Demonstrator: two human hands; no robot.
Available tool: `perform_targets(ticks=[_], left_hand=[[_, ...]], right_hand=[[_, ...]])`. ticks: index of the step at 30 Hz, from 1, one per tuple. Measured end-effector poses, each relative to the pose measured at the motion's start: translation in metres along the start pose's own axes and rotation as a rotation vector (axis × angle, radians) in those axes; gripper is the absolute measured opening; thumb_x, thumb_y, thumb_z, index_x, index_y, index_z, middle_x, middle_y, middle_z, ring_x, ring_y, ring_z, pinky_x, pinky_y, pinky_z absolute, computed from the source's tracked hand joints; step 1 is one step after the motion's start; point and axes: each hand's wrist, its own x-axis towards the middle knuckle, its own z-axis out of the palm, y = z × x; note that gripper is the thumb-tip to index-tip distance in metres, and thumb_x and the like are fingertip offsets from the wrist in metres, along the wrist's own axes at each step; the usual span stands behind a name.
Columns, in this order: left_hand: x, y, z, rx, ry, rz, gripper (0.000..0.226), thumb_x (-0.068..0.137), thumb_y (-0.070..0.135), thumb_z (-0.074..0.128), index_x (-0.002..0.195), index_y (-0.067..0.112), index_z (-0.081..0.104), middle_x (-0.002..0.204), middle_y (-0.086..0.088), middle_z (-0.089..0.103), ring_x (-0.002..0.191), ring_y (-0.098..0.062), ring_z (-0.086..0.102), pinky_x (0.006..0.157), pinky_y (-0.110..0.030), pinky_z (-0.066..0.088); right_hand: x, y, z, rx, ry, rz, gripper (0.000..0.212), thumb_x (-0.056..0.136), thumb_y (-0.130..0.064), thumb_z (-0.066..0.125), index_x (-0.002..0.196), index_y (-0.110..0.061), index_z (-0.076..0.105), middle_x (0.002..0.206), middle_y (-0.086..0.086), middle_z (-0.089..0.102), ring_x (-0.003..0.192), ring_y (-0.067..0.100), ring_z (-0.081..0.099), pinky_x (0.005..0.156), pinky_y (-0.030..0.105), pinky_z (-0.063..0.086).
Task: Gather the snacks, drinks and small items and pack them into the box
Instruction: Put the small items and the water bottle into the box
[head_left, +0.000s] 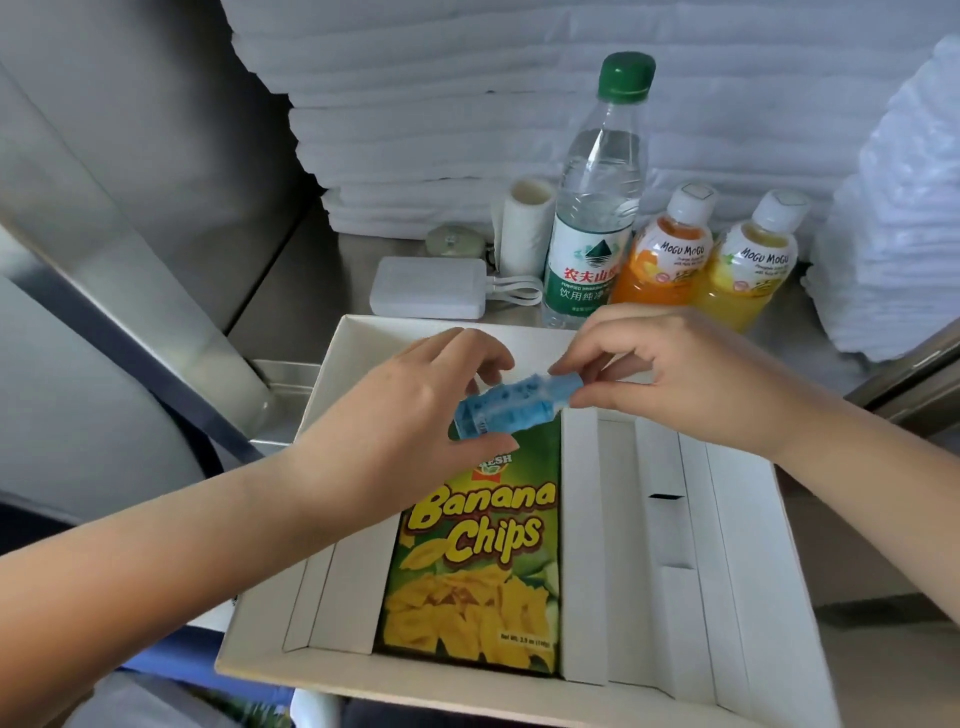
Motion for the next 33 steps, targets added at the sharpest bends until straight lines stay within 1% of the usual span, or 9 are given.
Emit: perform_targets(ticks=[4,7,11,15,20,23,26,29,33], left_hand=[[0.001,0.001,0.006,-0.086,-0.209,-0.112,0.061,0.071,0.062,0.058,0.121,0.038,0.033,0.093,0.028,0.05,0.08,0.007,0.058,0.067,-0.002,0.046],[0.001,0.001,0.009,-0.245,-0.274,-0.151,0.053,0.071,0.055,0.063,0.116,0.04,0.039,0.09,0.026,0.058,0.081,0.012,0.058,0.067,-0.011,0.051],[0.0,0.003,0.017,-0.249,-0.315,-0.143,0.043,0.073,0.051,0.066,0.108,0.041,0.043,0.091,0.022,0.061,0.08,0.01,0.059,0.067,-0.019,0.054],[-0.005,0.01,0.029,-0.177,-0.345,-0.106,0.048,0.073,0.06,0.062,0.11,0.042,0.038,0.089,0.026,0.056,0.085,0.013,0.053,0.067,-0.01,0.048],[-0.008,0.017,0.044,-0.175,-0.356,-0.033,0.036,0.087,0.036,0.06,0.114,0.042,0.036,0.09,0.025,0.059,0.085,0.008,0.056,0.071,-0.01,0.048],[-0.011,0.022,0.06,-0.082,-0.452,0.034,0.04,0.093,0.028,0.052,0.126,0.041,0.033,0.109,0.022,0.058,0.092,0.004,0.054,0.074,-0.008,0.043],[-0.016,0.023,0.072,0.041,-0.576,0.102,0.044,0.096,0.027,0.046,0.134,0.042,0.03,0.129,0.02,0.048,0.105,-0.002,0.049,0.084,-0.017,0.039],[-0.017,0.021,0.078,0.14,-0.666,0.224,0.049,0.096,0.03,0.044,0.141,0.04,0.026,0.144,0.017,0.034,0.128,-0.007,0.036,0.103,-0.026,0.032],[-0.018,0.016,0.09,0.316,-0.642,0.448,0.053,0.097,0.036,0.042,0.146,0.03,0.021,0.153,0.007,0.019,0.137,-0.014,0.014,0.112,-0.033,0.015]], right_hand=[[-0.008,0.004,-0.005,0.072,0.001,0.076,0.022,0.078,-0.014,0.072,0.099,-0.021,0.071,0.097,-0.01,0.065,0.095,0.006,0.063,0.082,0.021,0.053],[-0.011,0.007,-0.01,0.098,-0.002,0.105,0.023,0.076,-0.009,0.073,0.098,-0.018,0.072,0.097,-0.009,0.065,0.093,0.001,0.063,0.081,0.015,0.052],[-0.012,0.008,-0.012,0.055,-0.078,0.138,0.023,0.075,-0.009,0.076,0.096,-0.017,0.073,0.095,-0.009,0.065,0.091,0.004,0.064,0.08,0.021,0.055],[-0.011,0.01,-0.011,-0.007,-0.189,0.155,0.033,0.076,-0.008,0.075,0.106,-0.02,0.071,0.095,-0.01,0.063,0.09,0.002,0.063,0.081,0.02,0.053],[-0.012,0.01,-0.006,-0.267,-0.348,0.042,0.015,0.083,-0.014,0.069,0.086,-0.028,0.073,0.09,-0.015,0.063,0.081,-0.003,0.057,0.073,0.012,0.044],[-0.009,0.013,0.005,-0.418,-0.49,0.084,0.016,0.086,-0.017,0.064,0.092,-0.03,0.071,0.092,-0.019,0.058,0.078,-0.003,0.053,0.074,0.016,0.043],[-0.008,0.018,0.006,-0.505,-0.531,0.142,0.016,0.087,-0.019,0.062,0.095,-0.031,0.07,0.089,-0.02,0.056,0.075,-0.003,0.052,0.073,0.022,0.045],[-0.01,0.021,0.006,-0.512,-0.554,0.181,0.015,0.087,-0.021,0.064,0.094,-0.032,0.07,0.087,-0.019,0.061,0.074,-0.003,0.054,0.066,0.014,0.042],[-0.01,0.025,0.011,-0.606,-0.589,0.203,0.015,0.088,-0.021,0.062,0.096,-0.029,0.071,0.081,-0.02,0.057,0.066,-0.002,0.049,0.056,0.005,0.031]])
